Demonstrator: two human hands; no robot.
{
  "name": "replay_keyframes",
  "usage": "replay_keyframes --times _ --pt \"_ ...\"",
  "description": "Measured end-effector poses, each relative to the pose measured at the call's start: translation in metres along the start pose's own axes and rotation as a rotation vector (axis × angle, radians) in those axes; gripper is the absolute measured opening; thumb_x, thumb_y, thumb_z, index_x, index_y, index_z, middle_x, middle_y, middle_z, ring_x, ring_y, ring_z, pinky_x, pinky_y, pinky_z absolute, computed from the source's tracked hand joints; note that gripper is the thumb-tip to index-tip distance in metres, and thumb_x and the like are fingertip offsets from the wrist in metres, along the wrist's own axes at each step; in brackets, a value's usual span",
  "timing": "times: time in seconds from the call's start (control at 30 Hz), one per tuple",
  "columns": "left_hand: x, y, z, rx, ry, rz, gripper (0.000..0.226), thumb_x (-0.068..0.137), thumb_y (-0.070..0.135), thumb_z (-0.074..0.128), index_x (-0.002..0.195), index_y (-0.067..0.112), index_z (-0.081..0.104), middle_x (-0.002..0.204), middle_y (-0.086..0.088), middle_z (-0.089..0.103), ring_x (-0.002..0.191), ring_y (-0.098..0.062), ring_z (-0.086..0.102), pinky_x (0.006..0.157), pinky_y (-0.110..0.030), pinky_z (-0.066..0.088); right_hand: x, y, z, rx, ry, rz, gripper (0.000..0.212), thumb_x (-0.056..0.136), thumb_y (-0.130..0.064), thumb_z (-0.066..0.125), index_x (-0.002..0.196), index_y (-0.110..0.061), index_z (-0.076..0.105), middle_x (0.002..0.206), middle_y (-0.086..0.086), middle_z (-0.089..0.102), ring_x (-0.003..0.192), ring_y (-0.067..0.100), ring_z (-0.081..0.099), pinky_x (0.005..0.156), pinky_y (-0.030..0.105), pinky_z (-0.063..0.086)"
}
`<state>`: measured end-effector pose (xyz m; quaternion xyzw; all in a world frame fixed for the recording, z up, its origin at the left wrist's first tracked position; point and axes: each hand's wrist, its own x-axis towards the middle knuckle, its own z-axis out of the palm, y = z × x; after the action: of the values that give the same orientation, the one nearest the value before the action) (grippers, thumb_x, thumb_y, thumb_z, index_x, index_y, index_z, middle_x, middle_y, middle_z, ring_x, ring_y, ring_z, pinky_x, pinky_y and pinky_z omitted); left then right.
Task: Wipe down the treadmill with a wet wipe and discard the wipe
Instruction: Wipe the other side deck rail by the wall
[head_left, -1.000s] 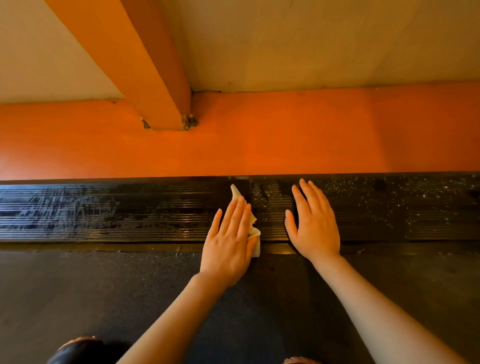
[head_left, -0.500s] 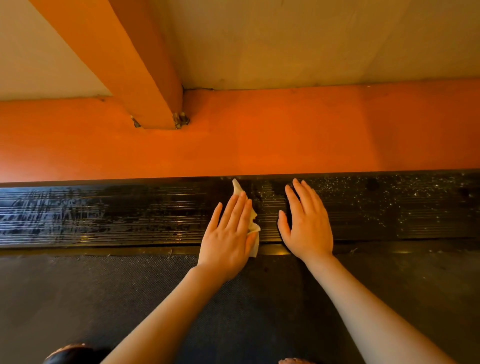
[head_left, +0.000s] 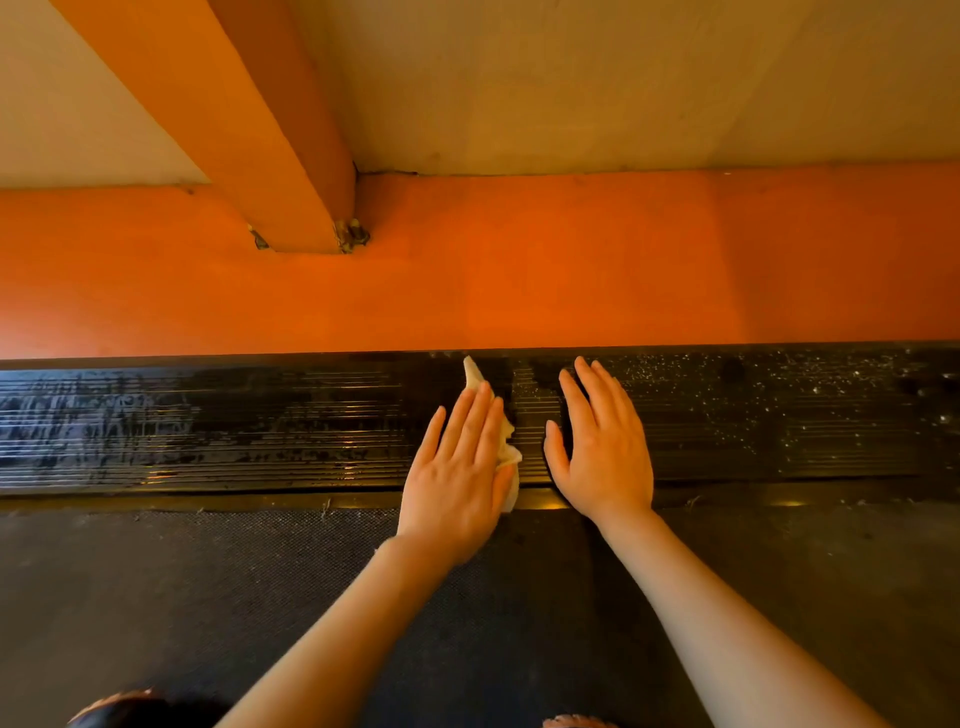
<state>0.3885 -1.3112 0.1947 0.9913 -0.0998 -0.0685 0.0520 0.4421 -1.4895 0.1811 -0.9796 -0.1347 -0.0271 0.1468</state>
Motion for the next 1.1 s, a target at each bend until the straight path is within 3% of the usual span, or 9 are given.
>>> replay_keyframes --times 0.17,0.33,0.6,0.67,0.8,0.93,1.1 --pt "0.015 -0.001 -0.004 0.018 -0.030 0.000 0.064 0.103 0.047 0.017 0.155 0.009 0.016 0.162 -0.012 0.010 0.150 -0.026 0.007 0.122 -0.043 0.007 0.000 0.000 0.001 -0.004 -0.003 0.004 0.057 0.098 -0.040 0.037 0.142 -0.008 0.049 0.151 0.014 0.044 0.142 0.029 0.036 0.114 0.043 0.035" --pt "0.064 -0.009 -0.015 0.048 -0.109 0.000 0.069 0.095 0.053 -0.008 0.152 0.015 -0.016 0.160 -0.005 -0.022 0.148 -0.020 -0.021 0.120 -0.040 -0.013 0.000 0.002 0.000 0.002 -0.001 -0.010 0.056 0.098 -0.041 0.037 0.143 -0.008 0.048 0.151 0.014 0.043 0.143 0.029 0.035 0.115 0.041 0.031" --pt "0.002 0.000 -0.002 0.017 -0.029 0.045 0.062 0.103 0.046 0.019 0.154 0.009 0.022 0.162 -0.012 0.016 0.150 -0.027 0.013 0.118 -0.046 0.012 0.000 0.000 -0.002 0.006 -0.019 -0.002 0.056 0.098 -0.040 0.036 0.143 -0.007 0.048 0.151 0.015 0.043 0.142 0.030 0.036 0.114 0.043 0.035" --pt "0.010 0.001 -0.005 0.030 -0.043 0.022 0.063 0.103 0.047 0.016 0.154 0.010 0.018 0.162 -0.012 0.013 0.150 -0.027 0.011 0.119 -0.045 0.008 0.001 0.000 -0.003 0.003 -0.026 -0.005 0.057 0.099 -0.041 0.035 0.143 -0.008 0.048 0.151 0.014 0.043 0.142 0.029 0.036 0.114 0.042 0.034" --pt "0.056 0.002 -0.015 0.052 -0.097 -0.033 0.066 0.099 0.050 -0.004 0.153 0.014 -0.015 0.160 -0.006 -0.021 0.148 -0.021 -0.020 0.120 -0.041 -0.014 0.002 0.003 -0.007 0.019 -0.055 -0.022 0.058 0.100 -0.043 0.033 0.143 -0.008 0.047 0.152 0.014 0.041 0.143 0.029 0.034 0.115 0.039 0.027" --pt "0.067 0.005 -0.017 0.048 -0.124 -0.044 0.066 0.101 0.049 0.000 0.154 0.013 -0.014 0.161 -0.006 -0.021 0.147 -0.021 -0.022 0.120 -0.042 -0.013 -0.002 0.018 -0.014 0.009 -0.035 0.006 0.057 0.100 -0.043 0.032 0.142 -0.007 0.049 0.153 0.016 0.039 0.144 0.031 0.033 0.117 0.043 0.025" --pt "0.013 0.020 -0.002 0.023 -0.033 0.025 0.064 0.103 0.045 0.018 0.154 0.006 0.020 0.162 -0.015 0.010 0.150 -0.028 0.009 0.120 -0.043 0.009 -0.009 0.038 -0.020 -0.021 -0.028 0.063 0.058 0.100 -0.042 0.031 0.141 -0.006 0.050 0.151 0.018 0.042 0.141 0.032 0.037 0.116 0.047 0.031"
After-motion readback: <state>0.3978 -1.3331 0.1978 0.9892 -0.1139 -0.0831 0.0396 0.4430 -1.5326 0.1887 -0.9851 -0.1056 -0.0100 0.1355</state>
